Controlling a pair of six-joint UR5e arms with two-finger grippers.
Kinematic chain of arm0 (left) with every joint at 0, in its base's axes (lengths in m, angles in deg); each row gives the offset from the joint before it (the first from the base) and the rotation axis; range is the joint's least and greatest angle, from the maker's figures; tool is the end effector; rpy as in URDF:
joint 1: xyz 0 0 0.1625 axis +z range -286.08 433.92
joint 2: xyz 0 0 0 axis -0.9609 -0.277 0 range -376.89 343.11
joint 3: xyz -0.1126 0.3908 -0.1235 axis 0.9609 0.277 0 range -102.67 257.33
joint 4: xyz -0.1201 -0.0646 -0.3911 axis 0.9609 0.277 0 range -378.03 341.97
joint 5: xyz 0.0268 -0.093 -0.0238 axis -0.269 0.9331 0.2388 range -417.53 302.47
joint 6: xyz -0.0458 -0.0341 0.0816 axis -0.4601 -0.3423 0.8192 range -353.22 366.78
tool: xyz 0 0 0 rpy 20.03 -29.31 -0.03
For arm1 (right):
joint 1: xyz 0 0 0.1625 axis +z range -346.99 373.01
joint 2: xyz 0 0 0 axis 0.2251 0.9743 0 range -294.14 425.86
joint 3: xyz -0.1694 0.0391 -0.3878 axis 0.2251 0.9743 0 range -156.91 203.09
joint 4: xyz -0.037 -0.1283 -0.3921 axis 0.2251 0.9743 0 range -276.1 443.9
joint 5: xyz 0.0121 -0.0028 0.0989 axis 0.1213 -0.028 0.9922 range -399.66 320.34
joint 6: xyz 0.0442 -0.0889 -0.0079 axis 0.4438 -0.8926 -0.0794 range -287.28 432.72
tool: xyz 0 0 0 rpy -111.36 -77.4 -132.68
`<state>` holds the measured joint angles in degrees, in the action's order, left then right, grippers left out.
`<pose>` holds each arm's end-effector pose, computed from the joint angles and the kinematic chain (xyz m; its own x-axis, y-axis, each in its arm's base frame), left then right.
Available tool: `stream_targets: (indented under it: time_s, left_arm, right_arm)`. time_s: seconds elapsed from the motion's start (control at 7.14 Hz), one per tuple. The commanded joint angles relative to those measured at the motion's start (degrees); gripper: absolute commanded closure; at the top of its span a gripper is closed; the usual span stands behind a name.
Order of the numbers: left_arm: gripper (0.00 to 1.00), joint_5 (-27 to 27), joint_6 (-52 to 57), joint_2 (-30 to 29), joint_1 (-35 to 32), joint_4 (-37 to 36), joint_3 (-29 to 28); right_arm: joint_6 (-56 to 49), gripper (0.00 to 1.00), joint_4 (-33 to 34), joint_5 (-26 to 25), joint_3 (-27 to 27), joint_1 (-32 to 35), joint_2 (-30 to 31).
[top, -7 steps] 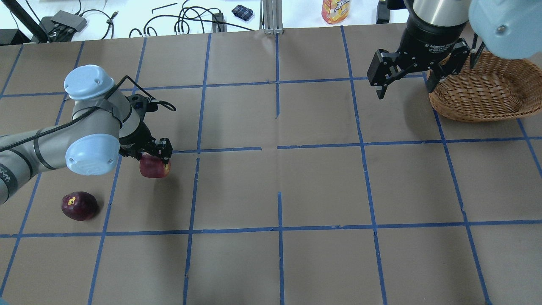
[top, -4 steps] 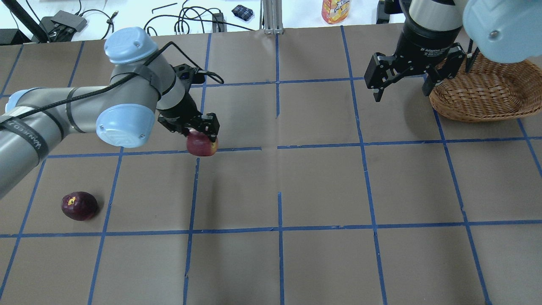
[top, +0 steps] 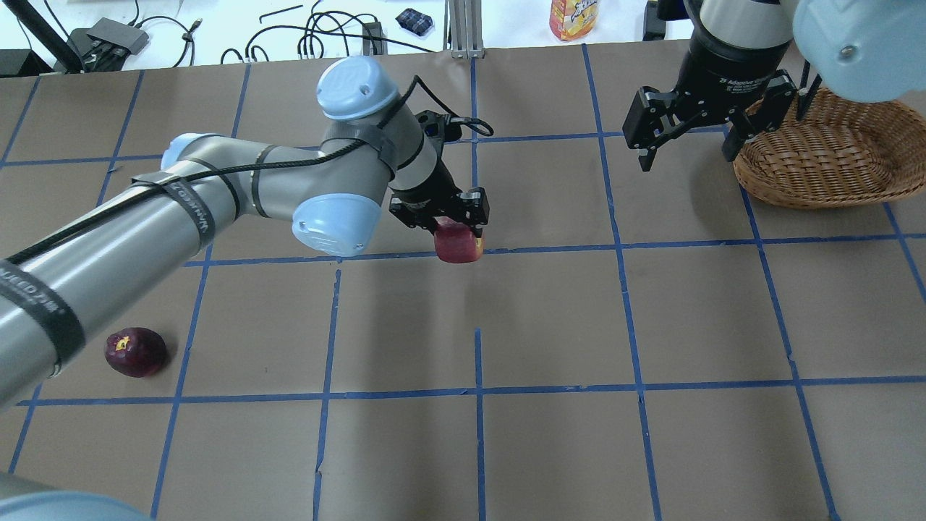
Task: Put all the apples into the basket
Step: 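Carry the red apple to the table center and open the left gripper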
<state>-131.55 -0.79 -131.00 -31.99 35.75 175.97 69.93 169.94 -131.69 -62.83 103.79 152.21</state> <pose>-0.3214 -0.5413 0.2487 -0.9480 0.1506 0.2803 0.1500 0.9884 -0.0237 0.1368 -0.5107 0.4841 -0.9974 -0.0644 0.0322 -0.0622 0.9961 0.0633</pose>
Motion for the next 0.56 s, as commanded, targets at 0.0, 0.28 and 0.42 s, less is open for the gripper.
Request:
stream_targets:
  time_s: [0.0,0.28,0.42]
  left_arm:
    - [0.49,0.0,-2.0,-4.7,-2.6,-7.1,0.2]
    - [0.0,-0.2,-2.3,-3.5,-2.4,-6.9,0.1]
    - [0.0,-1.0,-2.1,-2.3,-1.7,-5.6,0.2]
  right_arm:
    - [0.2,0.0,1.2,0.4,-0.9,-0.2,-0.4]
    - [0.2,0.0,6.7,0.2,-3.1,-0.2,-1.4]
    - [0.1,0.0,12.9,0.1,-6.3,-0.2,-2.8]
